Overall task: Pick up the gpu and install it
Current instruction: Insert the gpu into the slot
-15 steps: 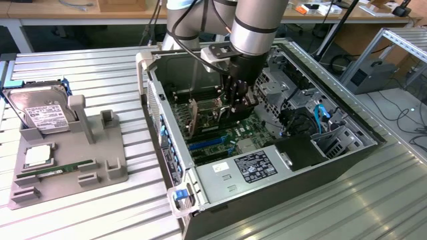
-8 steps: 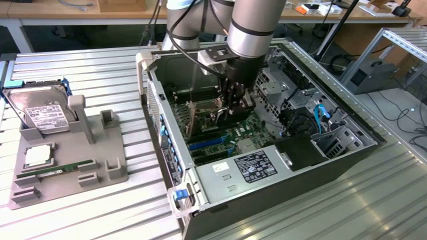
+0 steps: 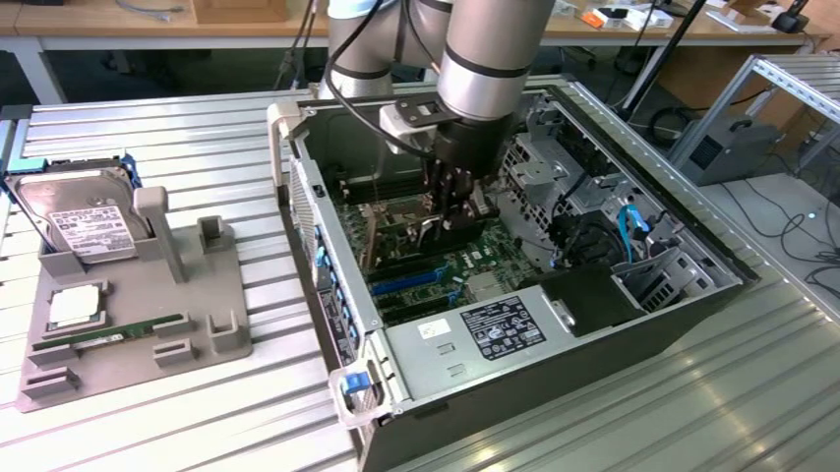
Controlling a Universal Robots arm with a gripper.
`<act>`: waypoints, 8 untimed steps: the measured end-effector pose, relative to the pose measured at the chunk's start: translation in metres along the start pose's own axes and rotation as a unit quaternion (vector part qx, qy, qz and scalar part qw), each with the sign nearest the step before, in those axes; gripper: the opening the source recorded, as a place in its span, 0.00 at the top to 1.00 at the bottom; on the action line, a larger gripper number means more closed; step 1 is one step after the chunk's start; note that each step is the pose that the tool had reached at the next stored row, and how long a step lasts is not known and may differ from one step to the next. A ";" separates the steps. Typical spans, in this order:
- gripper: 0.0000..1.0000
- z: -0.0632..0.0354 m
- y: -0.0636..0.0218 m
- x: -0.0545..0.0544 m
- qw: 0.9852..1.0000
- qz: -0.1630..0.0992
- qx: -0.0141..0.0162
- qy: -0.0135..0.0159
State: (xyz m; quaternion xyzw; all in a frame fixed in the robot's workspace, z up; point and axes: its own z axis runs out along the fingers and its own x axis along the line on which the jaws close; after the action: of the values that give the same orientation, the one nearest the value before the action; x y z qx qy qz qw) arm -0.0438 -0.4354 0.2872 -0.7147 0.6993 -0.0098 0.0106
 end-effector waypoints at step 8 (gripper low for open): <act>0.73 0.0049 0.0094 0.001 1.000 0.000 0.000 0.000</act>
State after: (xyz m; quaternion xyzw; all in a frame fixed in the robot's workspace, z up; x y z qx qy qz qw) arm -0.0530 -0.4363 0.2820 -0.7147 0.6993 -0.0098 0.0106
